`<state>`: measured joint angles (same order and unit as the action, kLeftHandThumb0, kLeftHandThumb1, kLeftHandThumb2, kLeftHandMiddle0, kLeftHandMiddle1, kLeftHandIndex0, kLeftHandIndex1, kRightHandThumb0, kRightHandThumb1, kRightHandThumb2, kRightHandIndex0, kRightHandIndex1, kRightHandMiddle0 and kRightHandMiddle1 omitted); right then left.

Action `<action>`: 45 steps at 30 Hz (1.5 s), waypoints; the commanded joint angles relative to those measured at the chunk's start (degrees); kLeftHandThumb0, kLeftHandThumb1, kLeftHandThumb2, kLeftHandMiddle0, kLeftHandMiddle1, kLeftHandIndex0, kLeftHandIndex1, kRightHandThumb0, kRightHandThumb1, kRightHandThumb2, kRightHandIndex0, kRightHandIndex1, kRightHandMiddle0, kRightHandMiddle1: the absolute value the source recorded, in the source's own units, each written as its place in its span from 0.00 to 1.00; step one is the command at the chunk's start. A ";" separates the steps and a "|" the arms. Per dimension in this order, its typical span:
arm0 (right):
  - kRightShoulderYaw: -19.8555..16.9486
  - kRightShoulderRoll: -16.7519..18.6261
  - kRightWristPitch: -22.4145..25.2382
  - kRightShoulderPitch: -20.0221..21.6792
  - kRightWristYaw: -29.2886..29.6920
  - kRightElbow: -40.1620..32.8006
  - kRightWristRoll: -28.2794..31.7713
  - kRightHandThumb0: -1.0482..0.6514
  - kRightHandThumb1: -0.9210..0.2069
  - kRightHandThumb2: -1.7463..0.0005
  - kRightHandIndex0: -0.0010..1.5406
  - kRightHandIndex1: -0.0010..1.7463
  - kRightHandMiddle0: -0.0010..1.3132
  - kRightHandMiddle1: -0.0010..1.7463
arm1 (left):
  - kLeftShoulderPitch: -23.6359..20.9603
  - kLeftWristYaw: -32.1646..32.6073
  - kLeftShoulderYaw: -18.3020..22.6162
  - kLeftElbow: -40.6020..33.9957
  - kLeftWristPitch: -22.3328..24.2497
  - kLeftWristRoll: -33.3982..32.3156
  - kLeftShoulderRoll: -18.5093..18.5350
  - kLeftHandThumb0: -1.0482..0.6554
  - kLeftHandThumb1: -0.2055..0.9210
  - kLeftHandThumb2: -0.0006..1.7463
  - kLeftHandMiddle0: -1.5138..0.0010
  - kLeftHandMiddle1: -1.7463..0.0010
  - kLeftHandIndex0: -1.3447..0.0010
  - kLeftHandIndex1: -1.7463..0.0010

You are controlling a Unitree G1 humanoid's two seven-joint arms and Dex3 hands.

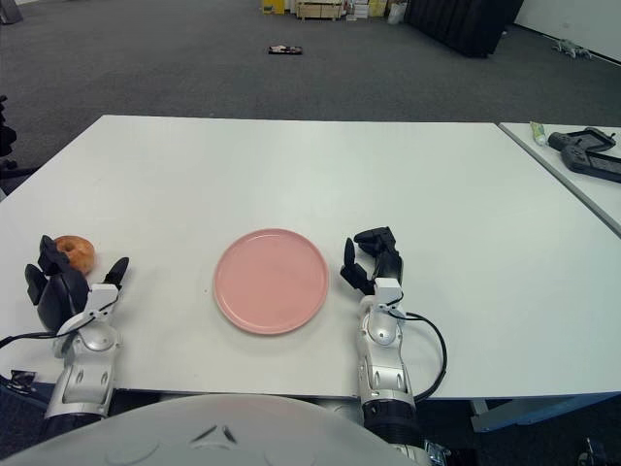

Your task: Put the apple into the plate.

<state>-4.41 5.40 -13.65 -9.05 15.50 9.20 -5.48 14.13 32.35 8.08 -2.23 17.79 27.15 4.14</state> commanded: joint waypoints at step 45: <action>-1.46 -0.08 -1.31 -0.27 0.29 -0.52 0.91 0.39 0.20 0.52 0.39 0.72 0.25 1.00 | -1.83 -8.58 9.40 7.27 -10.37 -18.66 -2.37 0.31 0.70 0.55 0.95 0.51 0.99 0.17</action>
<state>-5.50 5.28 -14.55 -9.67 15.65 8.92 -5.01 11.69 25.53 17.55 2.17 6.08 10.39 2.83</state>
